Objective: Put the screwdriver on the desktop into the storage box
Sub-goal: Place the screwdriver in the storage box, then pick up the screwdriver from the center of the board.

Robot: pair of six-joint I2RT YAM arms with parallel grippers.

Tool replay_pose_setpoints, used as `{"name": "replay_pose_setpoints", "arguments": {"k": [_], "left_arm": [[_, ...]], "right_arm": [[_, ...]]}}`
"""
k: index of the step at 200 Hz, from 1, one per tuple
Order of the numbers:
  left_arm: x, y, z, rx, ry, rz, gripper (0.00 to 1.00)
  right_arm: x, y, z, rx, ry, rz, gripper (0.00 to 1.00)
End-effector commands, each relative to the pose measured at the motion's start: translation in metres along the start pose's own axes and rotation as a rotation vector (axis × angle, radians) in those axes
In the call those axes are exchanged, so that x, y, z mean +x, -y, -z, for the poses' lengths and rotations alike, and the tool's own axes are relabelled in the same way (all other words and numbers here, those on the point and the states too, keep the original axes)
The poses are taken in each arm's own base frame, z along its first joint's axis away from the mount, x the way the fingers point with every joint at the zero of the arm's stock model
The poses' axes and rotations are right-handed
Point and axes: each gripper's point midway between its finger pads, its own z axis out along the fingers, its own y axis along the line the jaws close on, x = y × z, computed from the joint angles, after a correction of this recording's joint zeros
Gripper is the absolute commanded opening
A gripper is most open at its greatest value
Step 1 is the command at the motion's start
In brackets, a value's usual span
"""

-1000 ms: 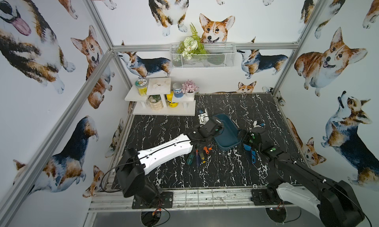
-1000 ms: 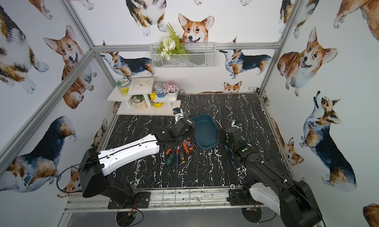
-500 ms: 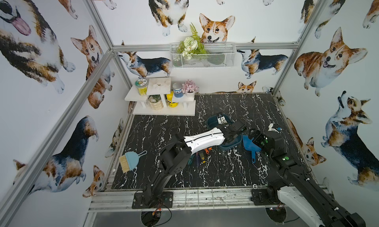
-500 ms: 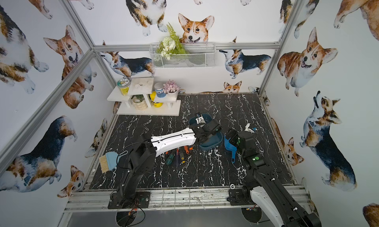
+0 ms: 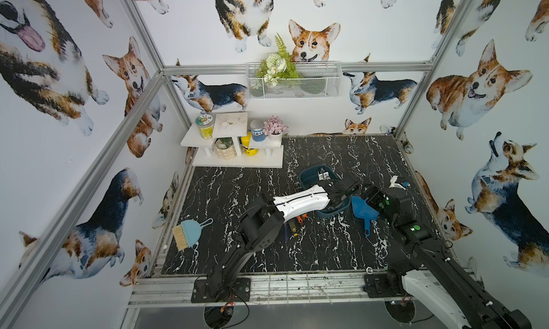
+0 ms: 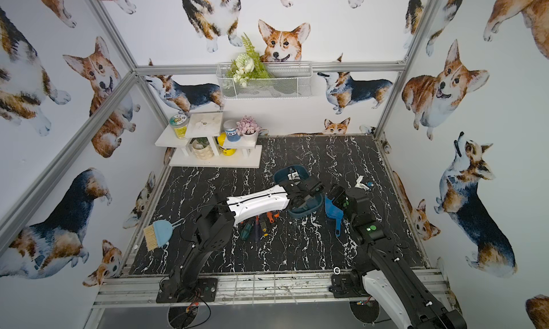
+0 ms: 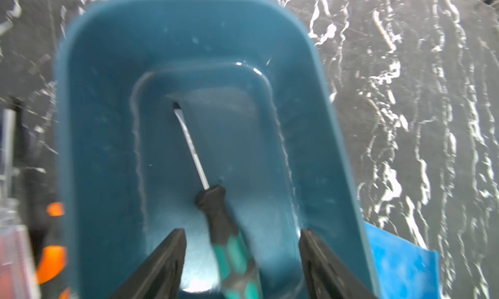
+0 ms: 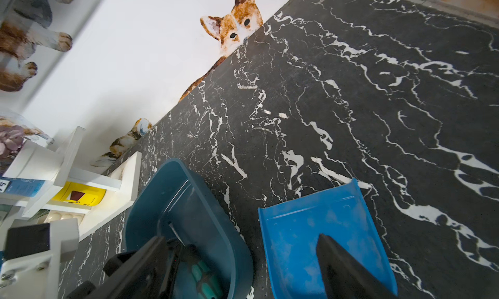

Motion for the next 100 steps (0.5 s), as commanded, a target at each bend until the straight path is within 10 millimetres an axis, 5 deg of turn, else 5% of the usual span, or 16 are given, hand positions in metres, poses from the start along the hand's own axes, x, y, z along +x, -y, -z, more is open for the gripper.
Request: {"name": "replay_pose_setpoints", "arguments": {"k": [1, 32, 61, 100], "left_arm": [[-0.036, 0.001, 0.037, 0.056, 0.103, -0.028, 0.71], [-0.07, -0.034, 0.081, 0.162, 0.212, -0.088, 0.62], [-0.069, -0.115, 0.074, 0.164, 0.138, -0.056, 0.57], [-0.052, -0.217, 0.077, 0.045, 0.094, 0.022, 0.55]], "right_arm": [[-0.004, -0.024, 0.004, -0.097, -0.012, 0.045, 0.84], [0.015, -0.075, 0.007, -0.218, -0.101, 0.171, 0.78], [0.061, -0.124, 0.013, -0.25, -0.192, 0.293, 0.8], [0.152, -0.173, 0.019, -0.339, -0.393, 0.449, 0.74]]}}
